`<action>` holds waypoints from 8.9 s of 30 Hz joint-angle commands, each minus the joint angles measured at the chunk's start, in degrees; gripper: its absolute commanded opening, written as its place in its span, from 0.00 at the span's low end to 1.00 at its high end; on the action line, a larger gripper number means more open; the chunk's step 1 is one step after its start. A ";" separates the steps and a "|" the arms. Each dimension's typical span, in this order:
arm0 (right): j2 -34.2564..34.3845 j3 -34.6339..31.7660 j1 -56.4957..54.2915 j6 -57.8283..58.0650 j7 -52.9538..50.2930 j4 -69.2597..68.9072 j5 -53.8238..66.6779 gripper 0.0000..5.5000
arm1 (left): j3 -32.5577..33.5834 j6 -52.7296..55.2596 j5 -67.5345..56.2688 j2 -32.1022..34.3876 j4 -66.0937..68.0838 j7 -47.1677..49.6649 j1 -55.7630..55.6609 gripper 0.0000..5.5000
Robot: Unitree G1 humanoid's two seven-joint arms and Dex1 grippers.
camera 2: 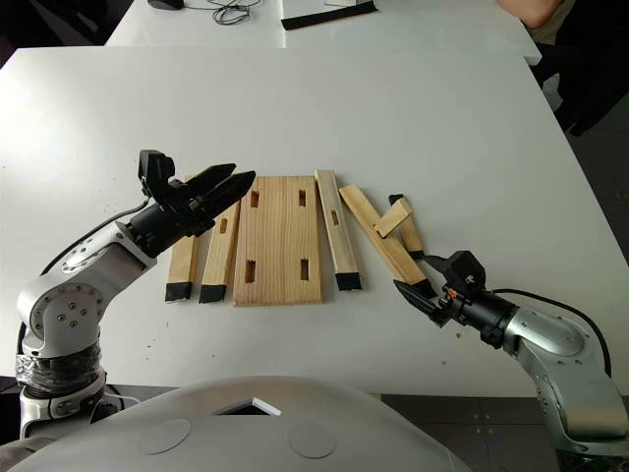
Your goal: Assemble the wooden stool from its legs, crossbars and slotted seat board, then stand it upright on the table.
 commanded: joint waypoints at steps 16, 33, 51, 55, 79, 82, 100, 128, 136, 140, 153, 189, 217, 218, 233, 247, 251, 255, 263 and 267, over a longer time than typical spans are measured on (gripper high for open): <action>1.83 0.28 -0.79 -2.73 -1.49 2.39 -2.39 0.68 | -0.46 0.44 0.02 1.34 0.28 -0.18 -0.85 0.56; 2.47 -2.39 3.34 -1.47 0.97 -2.14 2.88 0.68 | -0.30 0.49 -0.52 1.09 -1.11 0.66 0.90 0.56; 3.88 3.41 3.16 -7.16 -0.21 5.66 -4.81 0.68 | -1.56 1.51 -0.64 0.91 -0.84 1.10 -0.33 0.56; 4.43 4.33 1.09 -7.19 -1.18 6.70 -5.37 0.68 | -1.79 1.72 -0.34 0.93 -0.37 0.81 -0.80 0.56; 4.42 4.96 -3.46 -7.12 -2.05 10.15 -5.50 0.38 | 0.45 0.62 0.99 2.23 2.44 0.08 -1.89 0.56; 4.87 3.77 -3.76 -6.50 -2.20 9.73 -4.08 0.38 | 1.92 -0.29 2.06 3.25 4.44 -0.89 -1.69 0.56; -0.24 -10.63 -16.99 13.00 2.66 -3.04 28.48 0.38 | 4.96 1.13 -0.33 8.14 13.49 -9.52 -11.60 0.56; -9.62 -7.11 -36.55 32.13 16.48 2.49 56.65 0.38 | -1.75 6.83 -35.93 5.12 1.36 -6.66 -16.85 0.76; -9.10 -5.71 -36.81 30.87 17.60 0.21 55.20 0.38 | -2.63 5.72 -39.30 6.49 1.61 -5.18 -18.84 0.76; -9.02 -5.04 -36.41 30.38 17.87 -0.48 54.39 0.38 | -3.56 5.59 -36.95 7.19 1.79 -5.73 -18.65 0.76; -9.86 -3.04 -35.00 28.73 19.55 -1.85 51.71 0.38 | -6.03 5.57 -32.58 8.43 0.37 -9.03 -17.33 0.47; -7.69 -4.94 -7.39 9.14 16.97 -2.70 19.58 0.79 | -4.33 -0.99 -5.55 25.03 9.66 -24.88 -24.52 0.37; -0.63 -7.82 4.61 2.53 9.23 -8.16 13.80 0.79 | -0.75 -15.40 12.42 33.86 3.69 -46.98 0.33 0.37; -0.40 -7.75 4.91 2.38 9.12 -8.32 13.75 0.79 | -0.78 -15.95 12.75 34.07 3.73 -47.45 0.47 0.37; 0.46 -7.10 4.06 1.67 7.35 -8.18 13.33 0.79 | 0.44 -17.91 14.74 36.09 4.82 -51.02 3.37 0.37; 1.95 -6.88 4.93 0.98 6.34 -8.66 12.75 0.79 | 1.18 -16.05 11.94 36.61 2.89 -50.94 0.96 0.37; 2.47 -6.84 5.35 0.66 6.17 -8.77 12.45 0.79 | 2.05 -11.74 7.31 36.31 1.10 -49.02 -3.49 0.37; 2.88 -6.85 6.07 0.23 5.81 -9.05 12.39 0.79 | 2.86 -9.22 4.95 37.48 -0.28 -49.83 -4.28 0.37; 4.36 -6.19 7.74 -0.55 4.46 -10.01 11.90 0.79 | 1.46 -11.26 8.67 38.78 3.59 -53.37 -5.37 0.37; 4.44 -5.51 7.23 -0.72 4.26 -9.63 11.50 0.79 | 0.97 -13.14 10.83 38.80 4.89 -55.08 -4.38 0.37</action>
